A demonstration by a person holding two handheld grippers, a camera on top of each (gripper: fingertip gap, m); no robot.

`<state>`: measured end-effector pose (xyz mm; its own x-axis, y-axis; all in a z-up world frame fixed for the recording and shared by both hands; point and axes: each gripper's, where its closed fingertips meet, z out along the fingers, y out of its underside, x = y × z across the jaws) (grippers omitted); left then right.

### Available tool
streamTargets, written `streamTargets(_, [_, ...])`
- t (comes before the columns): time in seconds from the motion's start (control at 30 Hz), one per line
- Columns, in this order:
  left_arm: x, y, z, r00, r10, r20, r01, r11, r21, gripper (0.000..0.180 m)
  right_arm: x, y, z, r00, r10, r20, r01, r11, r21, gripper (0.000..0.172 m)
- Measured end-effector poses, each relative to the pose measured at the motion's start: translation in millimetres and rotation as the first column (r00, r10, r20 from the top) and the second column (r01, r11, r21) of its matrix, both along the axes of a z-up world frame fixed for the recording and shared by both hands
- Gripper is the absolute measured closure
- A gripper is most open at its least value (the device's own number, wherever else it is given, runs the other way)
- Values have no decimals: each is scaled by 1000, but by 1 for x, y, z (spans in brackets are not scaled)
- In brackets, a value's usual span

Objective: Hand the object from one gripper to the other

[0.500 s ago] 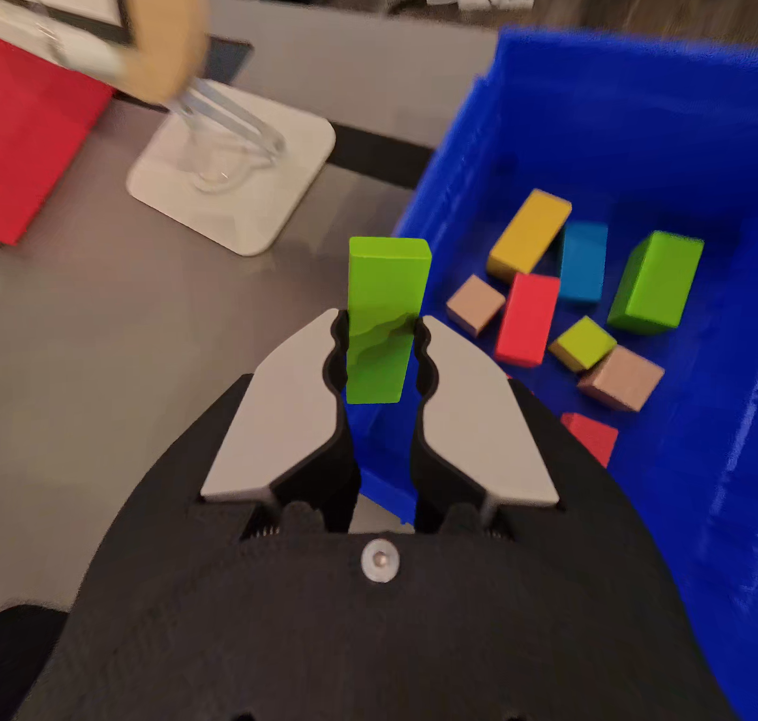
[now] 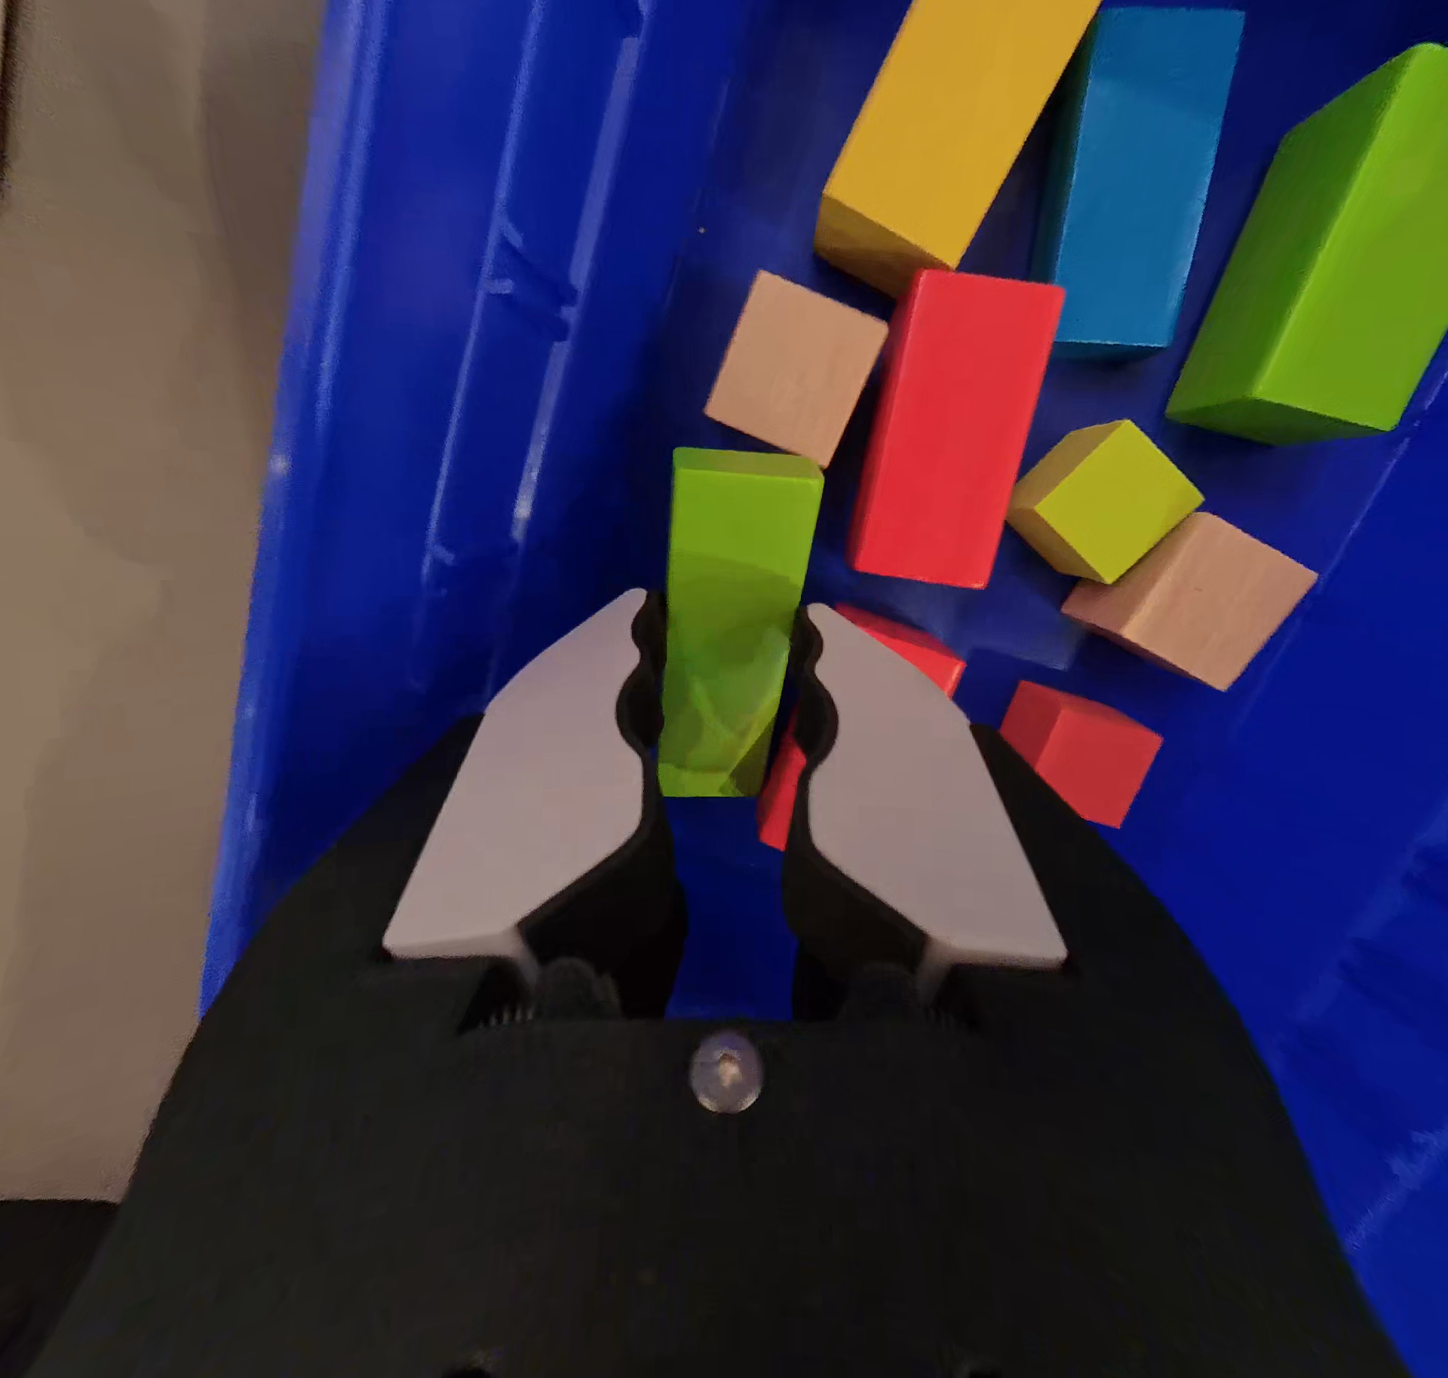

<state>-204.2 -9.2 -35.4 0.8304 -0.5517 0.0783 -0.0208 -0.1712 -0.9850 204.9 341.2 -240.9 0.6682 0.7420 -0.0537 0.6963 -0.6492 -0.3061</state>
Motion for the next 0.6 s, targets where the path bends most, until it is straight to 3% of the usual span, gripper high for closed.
streamTargets(0.27, [-12,-2,-7,1000,15,-1,-15,1000,-19,180,24,2,-16,988,8,154,-2,999,-42,143])
streamTargets(0.6, [-22,-1,-15,998,44,-45,-46,997,-54,180,50,28,-19,973,-42,225,43,999,-1,142])
